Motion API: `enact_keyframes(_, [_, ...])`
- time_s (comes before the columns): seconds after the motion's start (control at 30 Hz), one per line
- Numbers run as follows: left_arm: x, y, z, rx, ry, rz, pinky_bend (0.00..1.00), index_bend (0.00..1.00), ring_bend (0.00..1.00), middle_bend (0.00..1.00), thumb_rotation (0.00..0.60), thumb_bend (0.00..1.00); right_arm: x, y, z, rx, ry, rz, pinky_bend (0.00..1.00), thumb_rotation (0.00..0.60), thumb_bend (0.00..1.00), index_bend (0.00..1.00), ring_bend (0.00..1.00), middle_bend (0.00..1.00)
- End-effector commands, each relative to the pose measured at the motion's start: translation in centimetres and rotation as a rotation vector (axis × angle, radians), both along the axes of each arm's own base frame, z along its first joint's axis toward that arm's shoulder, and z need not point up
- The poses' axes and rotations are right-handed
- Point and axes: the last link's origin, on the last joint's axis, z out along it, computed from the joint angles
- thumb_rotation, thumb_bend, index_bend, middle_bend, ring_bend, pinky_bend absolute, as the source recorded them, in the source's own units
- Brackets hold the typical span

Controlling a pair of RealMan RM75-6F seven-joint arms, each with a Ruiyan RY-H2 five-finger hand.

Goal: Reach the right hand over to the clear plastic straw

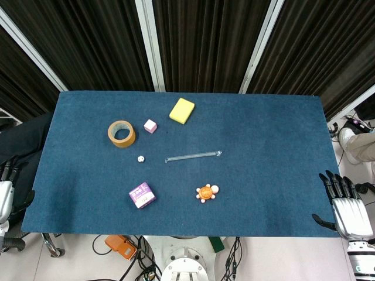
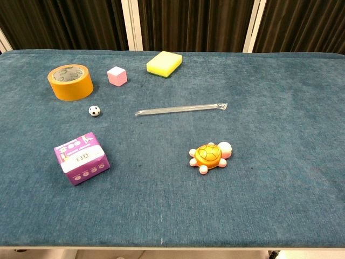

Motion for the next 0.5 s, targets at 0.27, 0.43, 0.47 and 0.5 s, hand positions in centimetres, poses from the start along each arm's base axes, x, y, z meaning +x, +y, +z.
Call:
enact_keyframes(0.27, [-0.07, -0.21, 0.25, 0.008, 0.001, -0.001, 0.09, 0.15, 0.01, 0.0, 0.6, 0.33, 0.04, 0.23, 0.45, -0.036, -0.006, 0.019, 0.07, 0.6, 0.26, 0.02, 0.05, 0.06])
enact_keyframes(0.43, [0.05, -0.21, 0.03, 0.004, -0.011, 0.002, 0.09, 0.15, 0.01, 0.0, 0.6, 0.33, -0.04, 0.06, 0.27, -0.02, -0.006, 0.014, 0.07, 0.6, 0.26, 0.02, 0.05, 0.06])
enact_keyframes(0.47, [0.11, -0.26, -0.03, 0.003, -0.01, 0.001, 0.09, 0.15, 0.01, 0.0, 0.6, 0.33, -0.06, 0.03, 0.2, -0.014, -0.008, 0.009, 0.07, 0.6, 0.26, 0.02, 0.05, 0.06])
enact_keyframes(0.5, [0.16, -0.28, -0.04, 0.003, -0.006, -0.002, 0.09, 0.15, 0.01, 0.0, 0.6, 0.33, -0.06, -0.01, 0.13, -0.01, -0.01, 0.006, 0.07, 0.6, 0.26, 0.03, 0.05, 0.06])
